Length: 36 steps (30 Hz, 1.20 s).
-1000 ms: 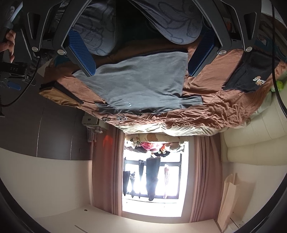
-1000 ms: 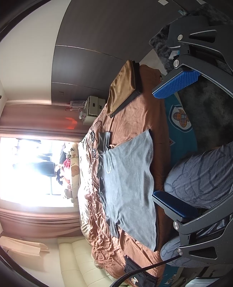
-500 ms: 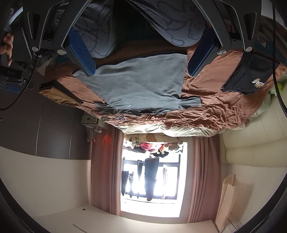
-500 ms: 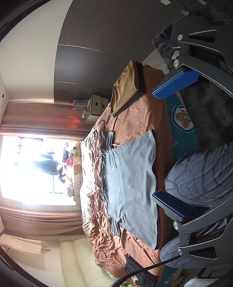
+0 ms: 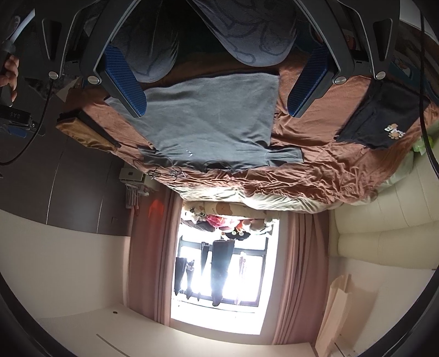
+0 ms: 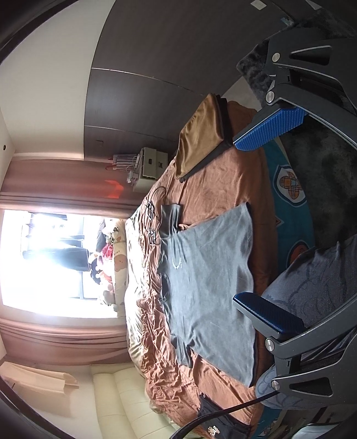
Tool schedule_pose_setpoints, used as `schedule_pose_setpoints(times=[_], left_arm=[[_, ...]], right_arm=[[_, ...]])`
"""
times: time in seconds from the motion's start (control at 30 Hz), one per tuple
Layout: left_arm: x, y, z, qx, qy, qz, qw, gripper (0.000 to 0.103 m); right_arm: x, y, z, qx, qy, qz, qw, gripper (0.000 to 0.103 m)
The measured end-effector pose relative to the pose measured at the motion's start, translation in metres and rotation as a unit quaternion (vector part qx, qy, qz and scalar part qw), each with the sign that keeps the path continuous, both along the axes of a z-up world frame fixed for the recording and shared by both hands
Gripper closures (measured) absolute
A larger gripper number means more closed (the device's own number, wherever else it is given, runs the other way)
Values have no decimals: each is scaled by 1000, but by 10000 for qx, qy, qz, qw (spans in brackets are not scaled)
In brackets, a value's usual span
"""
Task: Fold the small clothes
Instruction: 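Lower both grippers toward the side seam of the grey t-shirt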
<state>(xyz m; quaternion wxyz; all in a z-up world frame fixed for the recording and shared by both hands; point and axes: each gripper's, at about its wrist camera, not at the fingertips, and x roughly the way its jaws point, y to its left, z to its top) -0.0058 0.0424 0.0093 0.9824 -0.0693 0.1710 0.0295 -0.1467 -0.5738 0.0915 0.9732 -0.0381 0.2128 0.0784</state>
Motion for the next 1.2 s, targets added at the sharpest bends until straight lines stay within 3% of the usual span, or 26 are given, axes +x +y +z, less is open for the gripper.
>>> schedule_pose_setpoints(times=[0.63,0.87,1.2], left_arm=[[76,42,17,15,287,501,9983,0],[110,60,17,65,532,688,9962,0],[166,95,16,17,883,1047,9906,0]], right_arm=[[97,31,16,140,130,676,9975,0],[146,47,11,93,580,915,9941,0],[204,83,22,-145,793,1232,9891,0]])
